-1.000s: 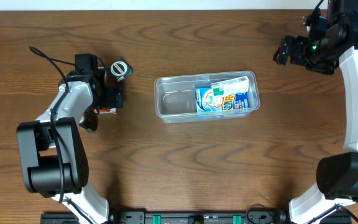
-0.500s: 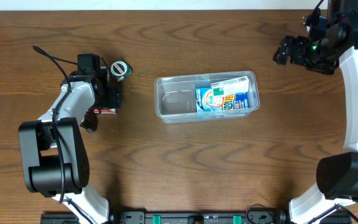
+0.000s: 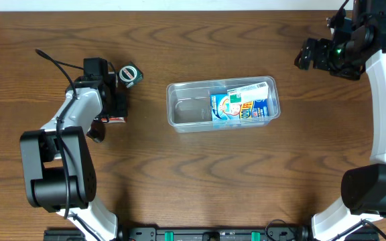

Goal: Pack container
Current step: 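Grasp the red medicine box with the left gripper and lift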

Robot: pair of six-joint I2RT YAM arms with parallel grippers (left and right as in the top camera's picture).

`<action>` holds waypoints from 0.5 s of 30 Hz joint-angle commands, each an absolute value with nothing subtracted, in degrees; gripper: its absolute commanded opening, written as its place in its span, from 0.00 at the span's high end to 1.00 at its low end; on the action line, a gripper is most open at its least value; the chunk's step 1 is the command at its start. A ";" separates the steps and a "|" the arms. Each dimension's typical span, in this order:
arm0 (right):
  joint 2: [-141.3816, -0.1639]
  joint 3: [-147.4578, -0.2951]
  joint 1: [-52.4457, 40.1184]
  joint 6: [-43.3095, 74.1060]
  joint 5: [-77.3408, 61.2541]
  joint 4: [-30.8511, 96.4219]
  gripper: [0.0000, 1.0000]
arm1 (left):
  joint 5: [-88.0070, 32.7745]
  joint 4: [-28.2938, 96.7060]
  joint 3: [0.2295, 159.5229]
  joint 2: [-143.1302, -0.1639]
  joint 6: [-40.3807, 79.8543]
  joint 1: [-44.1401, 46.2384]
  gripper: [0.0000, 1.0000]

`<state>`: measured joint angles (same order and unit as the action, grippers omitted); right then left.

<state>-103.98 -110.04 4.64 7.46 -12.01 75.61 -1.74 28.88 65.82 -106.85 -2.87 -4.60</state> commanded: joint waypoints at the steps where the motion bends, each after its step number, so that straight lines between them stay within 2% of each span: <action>1: -103.83 -110.72 4.45 8.27 -12.25 75.66 0.01 | -2.52 29.12 64.60 -107.50 -2.79 -4.43 0.37; 3: -103.83 -110.72 4.45 8.29 -12.25 75.66 0.01 | -2.52 28.82 64.60 -107.50 -2.81 -4.43 0.26; 7: -103.83 -110.72 4.45 8.29 -12.25 75.66 0.01 | -2.52 28.14 64.60 -107.50 -2.79 -4.43 0.18; 15: -103.83 -110.72 4.16 8.29 -12.27 75.66 0.01 | -2.52 27.75 64.60 -107.61 -2.79 -4.40 0.18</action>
